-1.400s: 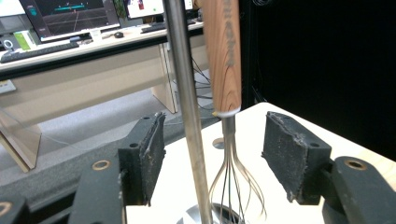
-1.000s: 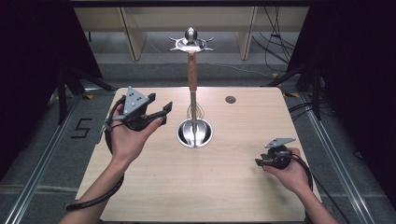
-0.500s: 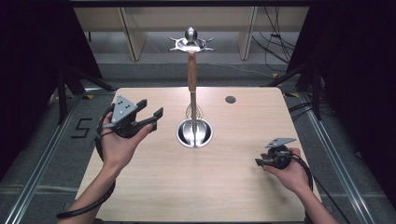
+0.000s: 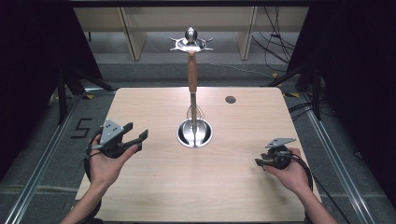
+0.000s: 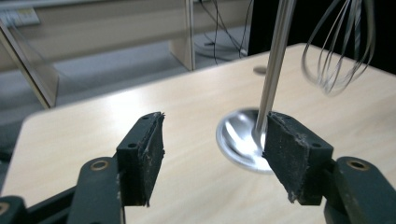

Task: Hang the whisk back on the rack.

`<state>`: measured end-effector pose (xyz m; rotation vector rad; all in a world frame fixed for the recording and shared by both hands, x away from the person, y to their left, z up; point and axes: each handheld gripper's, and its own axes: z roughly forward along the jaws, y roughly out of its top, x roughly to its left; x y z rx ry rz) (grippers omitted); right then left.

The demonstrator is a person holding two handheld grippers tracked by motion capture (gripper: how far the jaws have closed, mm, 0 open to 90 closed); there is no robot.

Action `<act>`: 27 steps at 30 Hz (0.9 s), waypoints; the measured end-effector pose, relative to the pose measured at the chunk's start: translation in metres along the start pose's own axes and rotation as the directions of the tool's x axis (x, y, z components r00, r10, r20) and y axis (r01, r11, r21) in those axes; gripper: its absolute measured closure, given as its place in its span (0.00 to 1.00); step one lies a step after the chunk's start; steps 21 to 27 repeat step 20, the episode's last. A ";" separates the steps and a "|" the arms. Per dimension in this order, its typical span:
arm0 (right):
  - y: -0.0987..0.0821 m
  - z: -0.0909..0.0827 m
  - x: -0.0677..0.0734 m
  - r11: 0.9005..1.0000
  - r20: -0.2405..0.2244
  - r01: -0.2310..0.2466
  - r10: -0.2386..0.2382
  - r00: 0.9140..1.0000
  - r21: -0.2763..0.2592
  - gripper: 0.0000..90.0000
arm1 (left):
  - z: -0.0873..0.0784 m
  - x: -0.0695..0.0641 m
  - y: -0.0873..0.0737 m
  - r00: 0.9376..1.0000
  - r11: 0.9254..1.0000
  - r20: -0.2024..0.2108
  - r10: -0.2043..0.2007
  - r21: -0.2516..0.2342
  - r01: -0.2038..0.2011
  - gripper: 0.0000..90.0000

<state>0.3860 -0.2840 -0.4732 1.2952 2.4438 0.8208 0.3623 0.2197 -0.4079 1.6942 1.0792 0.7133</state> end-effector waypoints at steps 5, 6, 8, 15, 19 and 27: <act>0.000 0.000 0.000 1.000 0.000 0.001 -0.001 1.000 -0.004 0.69 | 0.002 0.015 -0.038 1.000 0.998 -0.021 -0.006 0.063 0.008 0.41; -0.001 0.003 -0.001 0.998 0.011 0.017 -0.017 1.000 -0.055 0.68 | 0.006 0.021 -0.050 1.000 0.993 -0.020 -0.016 0.115 0.018 0.41; 0.001 -0.002 0.000 1.000 -0.003 -0.001 0.001 1.000 -0.014 0.68 | 0.012 0.025 -0.054 0.999 0.989 -0.017 -0.030 0.144 0.032 0.41; 0.001 0.000 -0.002 0.998 0.005 0.018 -0.017 1.000 -0.060 0.63 | 0.019 0.027 -0.053 0.999 0.988 0.005 -0.047 0.148 0.045 0.41; 0.001 -0.001 -0.003 0.998 0.006 0.014 -0.013 1.000 -0.062 0.59 | 0.019 0.027 -0.055 0.998 0.985 0.017 -0.057 0.164 0.054 0.41; 0.001 -0.001 -0.004 0.998 0.009 0.014 -0.014 1.000 -0.065 0.58 | 0.019 0.027 -0.055 0.998 0.985 0.017 -0.055 0.164 0.052 0.41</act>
